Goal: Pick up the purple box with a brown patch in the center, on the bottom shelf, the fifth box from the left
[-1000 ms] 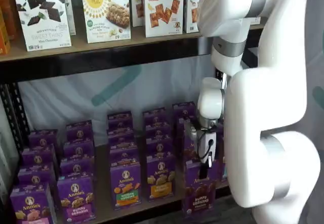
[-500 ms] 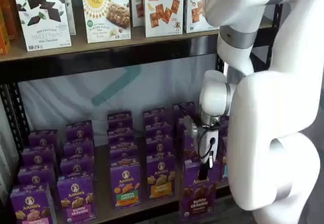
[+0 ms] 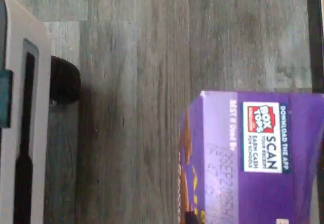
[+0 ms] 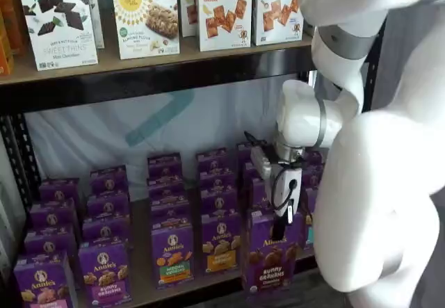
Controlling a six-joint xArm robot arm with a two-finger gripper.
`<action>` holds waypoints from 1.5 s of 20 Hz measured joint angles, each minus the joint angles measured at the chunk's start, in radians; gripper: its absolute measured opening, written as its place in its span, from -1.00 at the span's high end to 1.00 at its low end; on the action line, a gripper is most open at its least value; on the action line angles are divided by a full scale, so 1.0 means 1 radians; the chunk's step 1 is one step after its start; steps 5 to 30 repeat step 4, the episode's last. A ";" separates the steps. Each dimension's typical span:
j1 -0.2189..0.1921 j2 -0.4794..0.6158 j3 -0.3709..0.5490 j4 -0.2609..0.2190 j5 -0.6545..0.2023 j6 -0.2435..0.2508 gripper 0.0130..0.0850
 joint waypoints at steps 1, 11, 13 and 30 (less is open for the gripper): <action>0.004 -0.025 0.008 -0.006 0.014 0.012 0.56; 0.022 -0.102 0.027 -0.029 0.061 0.057 0.56; 0.022 -0.102 0.027 -0.029 0.061 0.057 0.56; 0.022 -0.102 0.027 -0.029 0.061 0.057 0.56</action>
